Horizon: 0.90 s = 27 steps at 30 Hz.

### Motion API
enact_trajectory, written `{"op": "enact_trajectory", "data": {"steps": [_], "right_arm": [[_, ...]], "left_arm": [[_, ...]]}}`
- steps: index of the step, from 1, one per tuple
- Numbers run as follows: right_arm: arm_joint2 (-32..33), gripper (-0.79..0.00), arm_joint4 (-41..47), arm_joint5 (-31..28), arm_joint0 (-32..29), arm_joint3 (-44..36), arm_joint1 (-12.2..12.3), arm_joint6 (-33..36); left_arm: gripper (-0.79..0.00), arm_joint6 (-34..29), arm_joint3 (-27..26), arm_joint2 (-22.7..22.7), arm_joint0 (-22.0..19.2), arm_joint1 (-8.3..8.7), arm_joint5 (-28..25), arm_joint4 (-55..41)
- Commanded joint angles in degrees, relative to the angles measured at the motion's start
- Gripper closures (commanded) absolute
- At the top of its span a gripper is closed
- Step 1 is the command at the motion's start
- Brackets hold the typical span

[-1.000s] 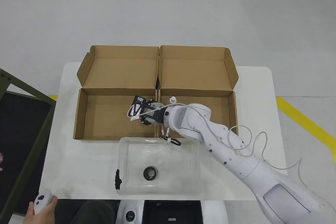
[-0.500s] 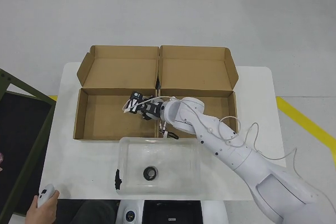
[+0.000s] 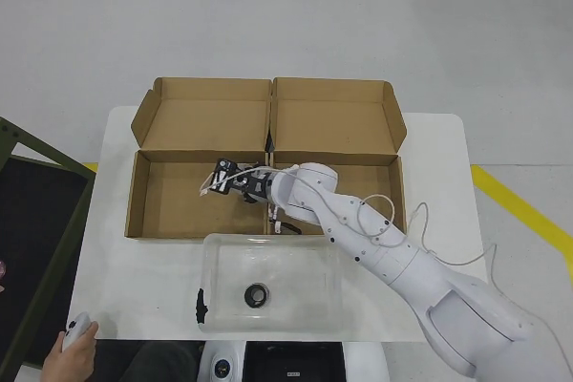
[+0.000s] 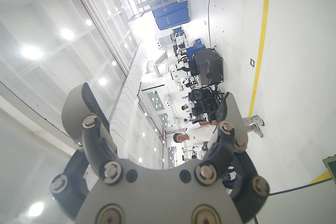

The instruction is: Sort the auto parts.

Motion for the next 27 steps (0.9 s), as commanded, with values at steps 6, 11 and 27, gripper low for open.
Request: {"op": "enact_trajectory", "data": {"steps": [6, 11, 27], "right_arm": [[0.00, -0.342, -1.36, -0.35, 0.17, 0.89, -0.82, 0.58], [0.45, -0.360, -2.26, -0.71, 0.15, -0.97, -1.21, 0.14], [8.23, -0.372, -2.68, -8.84, -10.24, -21.66, 2.42, 1.72]], "left_arm": [[-0.785, 0.00, 0.00, 0.00, 0.00, 0.00, 0.00, 0.00], [-0.785, 0.00, 0.00, 0.00, 0.00, 0.00, 0.00, 0.00], [-0.785, 0.00, 0.00, 0.00, 0.00, 0.00, 0.00, 0.00]]}}
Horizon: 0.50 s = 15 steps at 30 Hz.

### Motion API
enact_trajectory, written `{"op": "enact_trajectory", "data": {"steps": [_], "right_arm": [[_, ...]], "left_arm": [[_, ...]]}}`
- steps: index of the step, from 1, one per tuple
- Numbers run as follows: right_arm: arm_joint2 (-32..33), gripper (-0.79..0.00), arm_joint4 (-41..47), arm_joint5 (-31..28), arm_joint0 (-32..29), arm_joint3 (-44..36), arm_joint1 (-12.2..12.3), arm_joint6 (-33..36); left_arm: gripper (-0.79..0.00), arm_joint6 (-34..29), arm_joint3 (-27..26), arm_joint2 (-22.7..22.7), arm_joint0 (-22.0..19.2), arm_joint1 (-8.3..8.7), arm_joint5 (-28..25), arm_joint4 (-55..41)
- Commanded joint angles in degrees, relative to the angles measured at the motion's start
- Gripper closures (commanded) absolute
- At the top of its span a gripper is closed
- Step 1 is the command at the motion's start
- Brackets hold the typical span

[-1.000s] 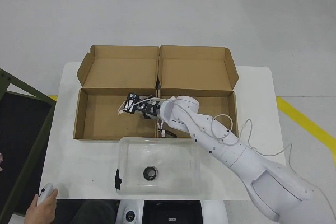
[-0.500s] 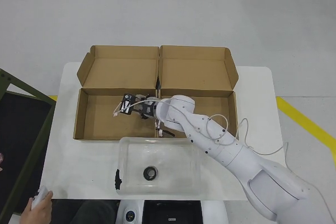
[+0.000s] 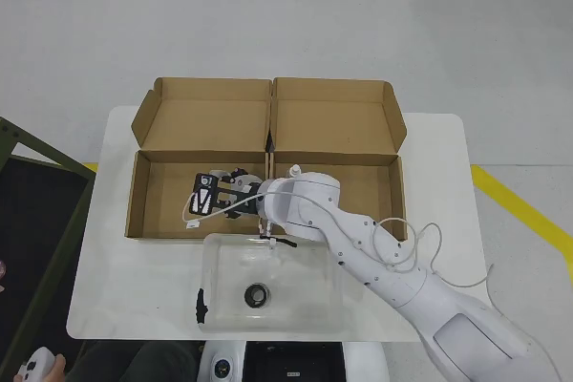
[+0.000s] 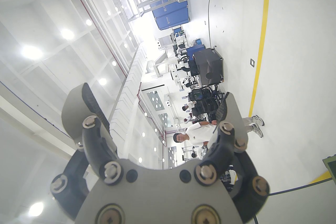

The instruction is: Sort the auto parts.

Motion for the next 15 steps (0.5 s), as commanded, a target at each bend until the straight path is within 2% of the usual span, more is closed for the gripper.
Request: {"op": "enact_trajectory", "data": {"steps": [1, 15], "right_arm": [[1.01, -0.369, 0.10, -1.21, -2.35, -3.24, 0.63, -0.10], [6.44, -0.388, -1.31, -10.56, -19.04, -22.51, 5.14, 2.49]], "left_arm": [[-0.785, 0.00, 0.00, 0.00, 0.00, 0.00, 0.00, 0.00], [-0.785, 0.00, 0.00, 0.00, 0.00, 0.00, 0.00, 0.00]]}}
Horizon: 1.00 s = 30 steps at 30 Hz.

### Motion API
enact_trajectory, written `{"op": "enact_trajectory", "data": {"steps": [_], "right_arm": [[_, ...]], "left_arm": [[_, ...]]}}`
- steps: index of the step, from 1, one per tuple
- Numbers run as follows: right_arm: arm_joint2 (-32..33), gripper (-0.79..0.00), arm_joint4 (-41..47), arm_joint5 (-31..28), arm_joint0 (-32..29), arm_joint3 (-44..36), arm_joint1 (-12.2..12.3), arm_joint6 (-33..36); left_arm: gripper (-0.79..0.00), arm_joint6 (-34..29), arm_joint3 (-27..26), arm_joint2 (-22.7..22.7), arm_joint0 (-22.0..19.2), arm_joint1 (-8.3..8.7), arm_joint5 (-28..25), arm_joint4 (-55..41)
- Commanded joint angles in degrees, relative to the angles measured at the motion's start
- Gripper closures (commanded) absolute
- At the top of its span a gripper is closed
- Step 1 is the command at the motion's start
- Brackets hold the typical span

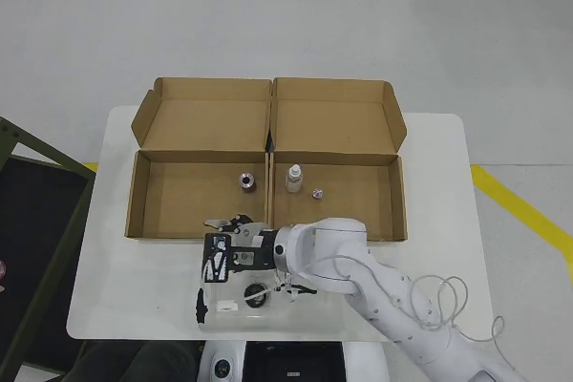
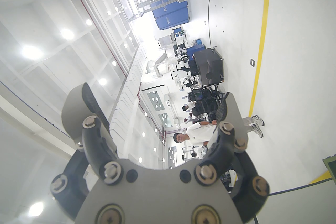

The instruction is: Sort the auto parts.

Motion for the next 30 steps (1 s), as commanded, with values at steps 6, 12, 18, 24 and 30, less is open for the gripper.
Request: {"op": "enact_trajectory", "data": {"steps": [6, 12, 18, 24, 30], "right_arm": [[1.75, -0.388, -2.29, -3.32, -7.70, -5.21, 2.00, 0.33], [3.39, -0.400, -4.24, -6.33, -12.77, -7.47, 3.57, -0.76], [4.08, -0.413, -6.89, -8.07, -16.02, -7.99, 4.75, -1.53], [4.32, -0.431, -9.02, -8.16, -17.35, -7.58, 5.49, -2.08], [4.26, -0.443, -9.91, -8.32, -17.48, -5.95, 5.97, -2.27]], "left_arm": [[-0.785, 0.00, 0.00, 0.00, 0.00, 0.00, 0.00, 0.00], [-0.785, 0.00, 0.00, 0.00, 0.00, 0.00, 0.00, 0.00], [-0.785, 0.00, 0.00, 0.00, 0.00, 0.00, 0.00, 0.00], [-0.785, 0.00, 0.00, 0.00, 0.00, 0.00, 0.00, 0.00], [-0.785, 0.00, 0.00, 0.00, 0.00, 0.00, 0.00, 0.00]]}}
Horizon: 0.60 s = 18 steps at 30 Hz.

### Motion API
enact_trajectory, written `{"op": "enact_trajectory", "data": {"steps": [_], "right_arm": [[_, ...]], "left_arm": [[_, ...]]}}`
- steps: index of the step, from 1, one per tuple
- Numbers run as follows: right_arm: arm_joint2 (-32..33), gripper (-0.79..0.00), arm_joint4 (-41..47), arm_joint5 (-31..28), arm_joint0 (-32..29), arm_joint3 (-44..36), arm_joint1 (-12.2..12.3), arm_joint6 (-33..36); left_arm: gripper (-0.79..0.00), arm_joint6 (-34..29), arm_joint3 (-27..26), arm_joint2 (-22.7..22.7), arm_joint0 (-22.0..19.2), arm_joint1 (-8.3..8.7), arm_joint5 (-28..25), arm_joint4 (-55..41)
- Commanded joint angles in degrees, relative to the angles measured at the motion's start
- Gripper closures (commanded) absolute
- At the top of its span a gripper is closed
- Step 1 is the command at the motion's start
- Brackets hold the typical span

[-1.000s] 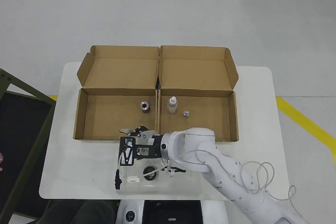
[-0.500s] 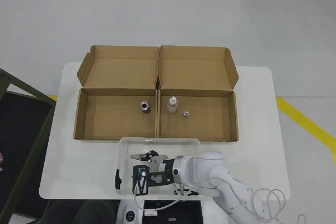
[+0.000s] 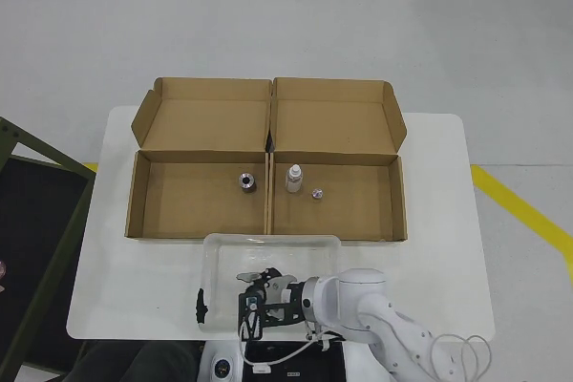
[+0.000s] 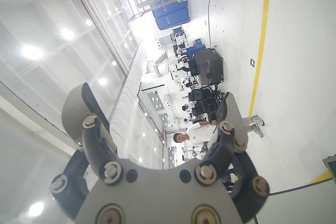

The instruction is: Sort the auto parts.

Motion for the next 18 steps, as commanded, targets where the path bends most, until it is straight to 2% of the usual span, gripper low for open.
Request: {"op": "enact_trajectory", "data": {"steps": [1, 5, 11, 18], "right_arm": [[-0.07, -0.446, -0.32, -0.07, 0.16, 0.63, 0.13, 0.09], [-0.31, -0.462, -0.19, -0.11, 0.41, 1.73, 0.32, -0.20], [-0.66, -0.529, 0.22, -0.24, 0.86, 2.95, 0.59, 0.02], [-1.07, -0.526, 0.21, 0.30, 1.64, 4.68, 0.83, -0.37]], "left_arm": [[-0.785, 0.00, 0.00, 0.00, 0.00, 0.00, 0.00, 0.00], [-0.785, 0.00, 0.00, 0.00, 0.00, 0.00, 0.00, 0.00], [-0.785, 0.00, 0.00, 0.00, 0.00, 0.00, 0.00, 0.00], [-0.785, 0.00, 0.00, 0.00, 0.00, 0.00, 0.00, 0.00]]}}
